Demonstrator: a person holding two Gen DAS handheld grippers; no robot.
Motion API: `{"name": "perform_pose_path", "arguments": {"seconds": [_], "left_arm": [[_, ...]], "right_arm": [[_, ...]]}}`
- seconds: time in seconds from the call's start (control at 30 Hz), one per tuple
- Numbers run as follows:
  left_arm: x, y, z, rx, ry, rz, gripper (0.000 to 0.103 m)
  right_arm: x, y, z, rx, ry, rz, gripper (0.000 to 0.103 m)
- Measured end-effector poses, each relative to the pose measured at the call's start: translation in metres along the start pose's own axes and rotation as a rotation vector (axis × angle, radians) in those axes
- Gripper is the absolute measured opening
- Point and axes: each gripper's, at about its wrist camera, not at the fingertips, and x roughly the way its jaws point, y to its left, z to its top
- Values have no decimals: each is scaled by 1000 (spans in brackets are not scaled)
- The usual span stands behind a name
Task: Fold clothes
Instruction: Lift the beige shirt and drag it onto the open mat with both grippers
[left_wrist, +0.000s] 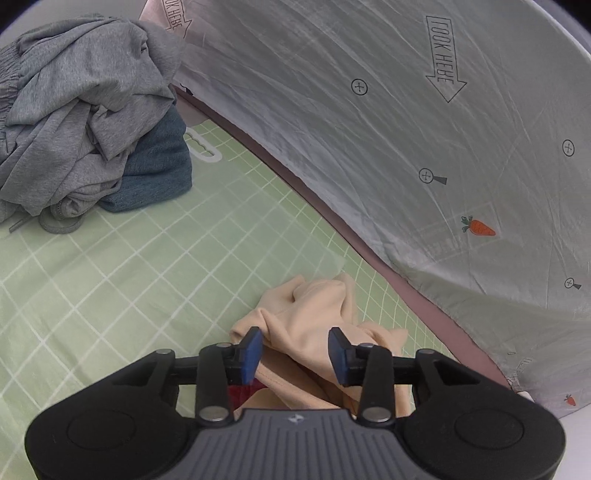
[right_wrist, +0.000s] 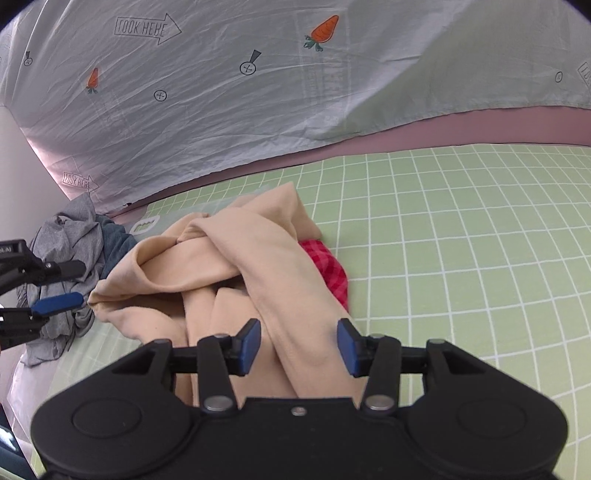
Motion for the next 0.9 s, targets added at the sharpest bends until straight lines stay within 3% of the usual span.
{"name": "perform_pose_path", "arguments": {"seconds": [0.03,0.1,0.13,0.3,0.37,0.47,0.57,0.63,0.73,0.8,0.87,0.9], "left_arm": [[-3,-3,-2,0,-3,-5,42],[-9,-9,-7,0,-10,-15,46],[-12,-12,-10,-1,-14,-21,48],[-11,-41,-33,20,13,-61,48],[-6,-59,-40,45,17,-59,57],[9,-87,-49,88,24,-49,58],[24,-113,-55,130,32,-15,61],[35,-125,-57,168,32,46,61],[46,-129,-57,172,35,95,56],[51,-125,-54,154,46,110,43],[53,-120,-52,149,50,119,14],[52,-117,-51,151,44,124,11]], "right_arm": [[4,-1,-2,-23,23,-20,41],[7,-6,-4,-61,59,-28,14],[4,-10,-3,-69,62,-27,7],[-22,-32,7,-113,20,-45,6],[-29,-40,14,-124,10,-42,6],[-37,-52,22,-142,-2,-38,6],[-39,-62,27,-156,-2,-32,6],[-38,-67,28,-168,2,-29,6],[-34,-74,30,-173,9,-27,6],[-30,-79,31,-165,11,-32,6],[-26,-84,31,-160,14,-45,6],[-24,-86,31,-161,13,-60,6]]}}
